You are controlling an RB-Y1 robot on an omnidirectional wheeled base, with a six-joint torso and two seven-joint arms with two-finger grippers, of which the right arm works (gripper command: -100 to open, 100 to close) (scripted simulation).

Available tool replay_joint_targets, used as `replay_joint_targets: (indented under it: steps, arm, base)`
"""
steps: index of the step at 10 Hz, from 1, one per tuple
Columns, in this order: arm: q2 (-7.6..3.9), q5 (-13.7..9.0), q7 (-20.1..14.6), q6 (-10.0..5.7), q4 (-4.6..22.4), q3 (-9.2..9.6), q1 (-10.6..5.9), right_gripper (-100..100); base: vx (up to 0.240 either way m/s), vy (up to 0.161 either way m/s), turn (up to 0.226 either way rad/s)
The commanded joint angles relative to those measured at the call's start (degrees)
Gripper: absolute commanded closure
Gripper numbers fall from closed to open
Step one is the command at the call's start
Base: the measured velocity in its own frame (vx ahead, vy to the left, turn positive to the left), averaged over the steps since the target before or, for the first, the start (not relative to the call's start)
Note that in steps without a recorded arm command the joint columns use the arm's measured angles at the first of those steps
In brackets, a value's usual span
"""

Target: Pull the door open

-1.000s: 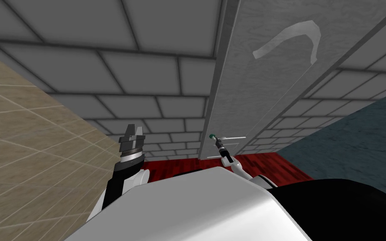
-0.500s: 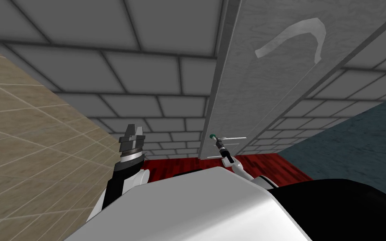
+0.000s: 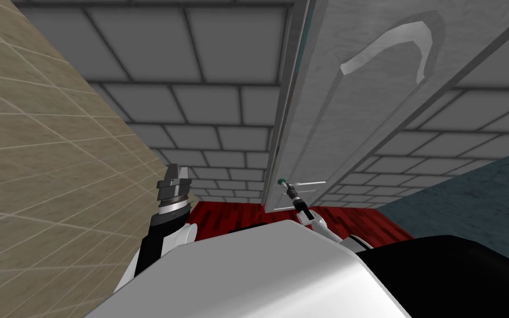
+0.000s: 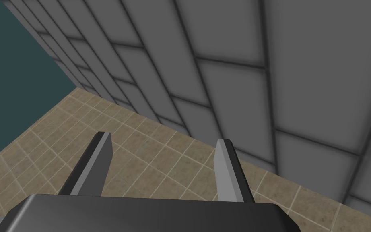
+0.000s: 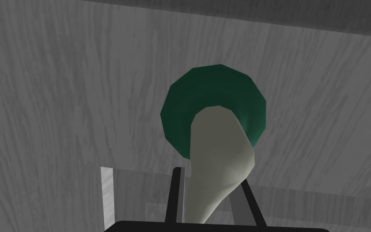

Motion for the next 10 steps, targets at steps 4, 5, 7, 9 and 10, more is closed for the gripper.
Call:
replay_joint_targets:
  steps: [4,5,7,9,10]
  arm:
    - [-1.81,0.1,-1.9,-2.4,-0.1,1.71,1.75,100]
    - [-2.57,0.0,-2.7,-4.01,0.3,2.52,2.66,100]
    - [-3.71,-0.1,-3.6,-6.01,0.5,3.4,3.76,100]
    - [-4.98,-0.3,-4.5,-8.23,0.7,4.37,4.97,100]
    - [-5.28,-0.4,-4.8,-8.76,0.7,4.61,5.26,100]
  base:
    - [-0.165,-0.059,0.113]
    - [-0.125,-0.067,0.186]
    - [-0.221,-0.086,0.171]
    - [-0.191,-0.072,0.151]
    - [-0.178,-0.074,0.111]
